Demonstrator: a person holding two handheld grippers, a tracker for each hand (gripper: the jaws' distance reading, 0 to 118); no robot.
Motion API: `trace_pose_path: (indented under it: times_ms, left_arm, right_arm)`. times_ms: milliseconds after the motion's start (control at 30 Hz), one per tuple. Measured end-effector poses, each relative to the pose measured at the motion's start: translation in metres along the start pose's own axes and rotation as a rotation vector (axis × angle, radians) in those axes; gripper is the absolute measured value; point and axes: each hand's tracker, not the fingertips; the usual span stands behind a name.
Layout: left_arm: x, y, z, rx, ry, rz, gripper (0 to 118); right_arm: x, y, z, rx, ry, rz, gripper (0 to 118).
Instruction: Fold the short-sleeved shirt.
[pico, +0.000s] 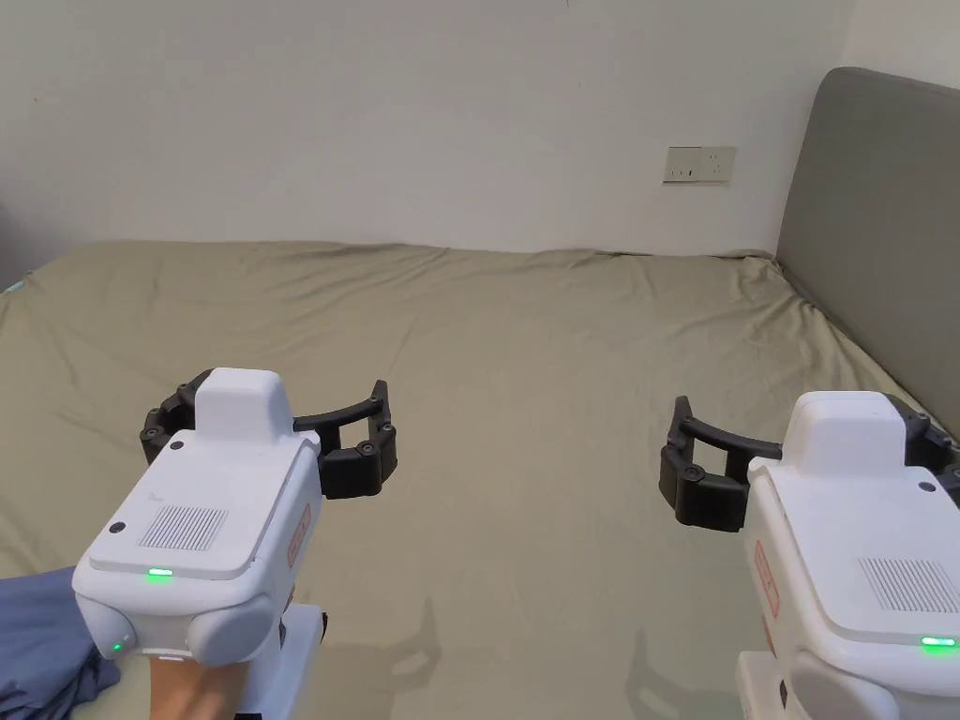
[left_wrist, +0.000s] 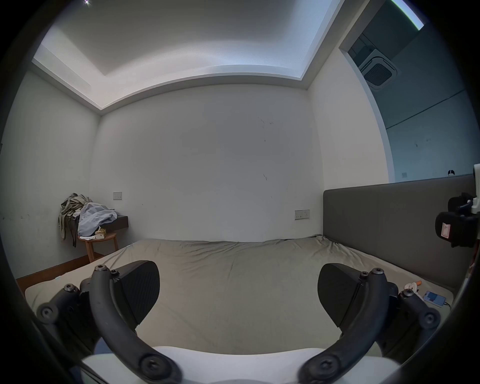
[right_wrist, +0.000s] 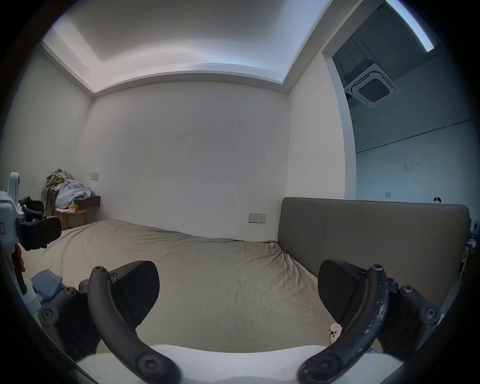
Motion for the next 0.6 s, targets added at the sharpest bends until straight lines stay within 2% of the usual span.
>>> trace_pose_path:
  times_ms: [600]
  left_arm:
    - [0.0010,-0.0019,0.0017,0.002,0.002,0.004,118]
  right_arm:
    - [-0.0035,-0.0021,0.0007,-0.010,0.016,-0.009,118]
